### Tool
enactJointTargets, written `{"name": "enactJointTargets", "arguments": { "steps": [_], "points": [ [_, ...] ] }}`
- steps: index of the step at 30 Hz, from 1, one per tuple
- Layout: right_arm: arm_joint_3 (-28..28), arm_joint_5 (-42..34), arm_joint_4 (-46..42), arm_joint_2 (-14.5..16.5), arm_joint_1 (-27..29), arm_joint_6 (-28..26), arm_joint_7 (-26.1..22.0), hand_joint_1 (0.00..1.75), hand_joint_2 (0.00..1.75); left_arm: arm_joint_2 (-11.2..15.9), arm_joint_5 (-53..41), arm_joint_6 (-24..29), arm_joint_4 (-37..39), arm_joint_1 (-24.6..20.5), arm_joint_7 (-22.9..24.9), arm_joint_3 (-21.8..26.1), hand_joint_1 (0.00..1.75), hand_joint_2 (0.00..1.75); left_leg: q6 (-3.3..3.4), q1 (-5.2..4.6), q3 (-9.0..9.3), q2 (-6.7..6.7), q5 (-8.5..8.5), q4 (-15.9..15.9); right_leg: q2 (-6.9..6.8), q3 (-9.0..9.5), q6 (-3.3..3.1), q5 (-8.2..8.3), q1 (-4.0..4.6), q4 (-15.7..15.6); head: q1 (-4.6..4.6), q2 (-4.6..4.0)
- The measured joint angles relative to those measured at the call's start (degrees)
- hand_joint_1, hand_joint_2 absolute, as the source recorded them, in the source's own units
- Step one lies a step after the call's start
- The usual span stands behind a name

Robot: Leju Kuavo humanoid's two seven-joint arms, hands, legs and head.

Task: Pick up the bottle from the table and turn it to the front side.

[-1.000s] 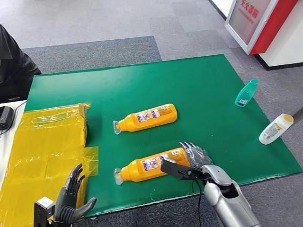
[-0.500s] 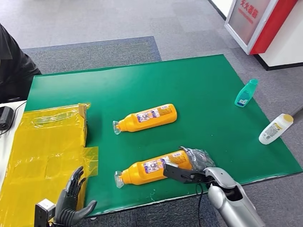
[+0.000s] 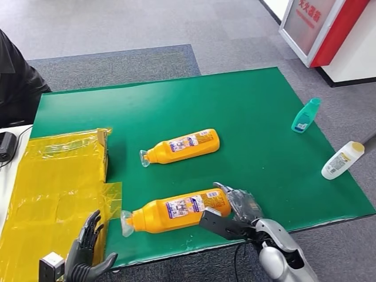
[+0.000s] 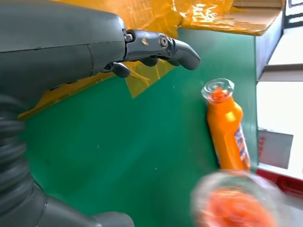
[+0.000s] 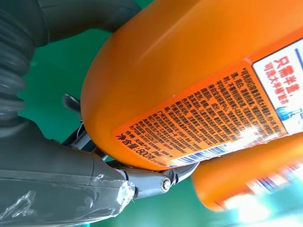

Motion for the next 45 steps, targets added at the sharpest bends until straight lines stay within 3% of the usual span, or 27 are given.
{"name": "enactJointTargets", "arguments": {
  "steps": [9, 18, 24, 31, 45],
  "points": [
    [-2.1, -5.8, -2.5, 6.1, 2.0, -3.1, -3.5, 1.75, 1.75, -0.5, 2.7, -7.1, -0.2, -0.4, -4.2, 0.4, 0.0, 1.75, 0.0, 0.0, 0.0, 0.0, 0.01, 0.0, 0.0, -0.01, -0.01, 0.0, 0.0, 0.0, 0.01, 0.0],
    [-0.4, -5.9, 0.6, 10.7, 1.4, -6.3, -6.1, 1.75, 1.75, 0.1, 9.1, -9.2, -3.4, -1.9, -4.0, -6.5, 0.0, 1.75, 0.0, 0.0, -0.01, 0.0, 0.01, 0.0, 0.0, 0.0, -0.01, 0.0, 0.0, 0.0, 0.02, 0.0],
    [1.8, -4.7, 4.2, 11.9, 0.7, -8.3, -7.2, 1.75, 1.75, 0.2, 13.8, -9.2, -6.8, -2.7, -1.5, -10.0, 0.0, 1.75, 0.0, 0.0, -0.02, 0.0, 0.01, 0.0, 0.0, 0.0, -0.01, 0.0, 0.0, 0.0, 0.01, 0.0],
    [4.9, -2.9, 6.4, 12.3, 0.6, -9.5, -7.7, 1.75, 1.75, -1.0, 17.3, -8.7, -9.7, -3.0, 1.4, -11.0, 0.0, 1.75, 0.0, 0.0, -0.03, 0.0, 0.0, 0.0, 0.0, -0.01, -0.01, -0.01, 0.0, 0.0, 0.01, 0.0],
    [7.6, -2.8, 8.4, 12.5, -0.3, -10.2, -7.7, 1.75, 1.75, -2.0, 17.0, -7.0, -11.2, -3.2, 3.2, -12.9, 0.02, 1.75, 0.0, 0.0, -0.03, 0.0, 0.0, 0.0, 0.0, -0.01, -0.01, 0.0, 0.0, 0.0, 0.01, 0.0]
  ]
}}
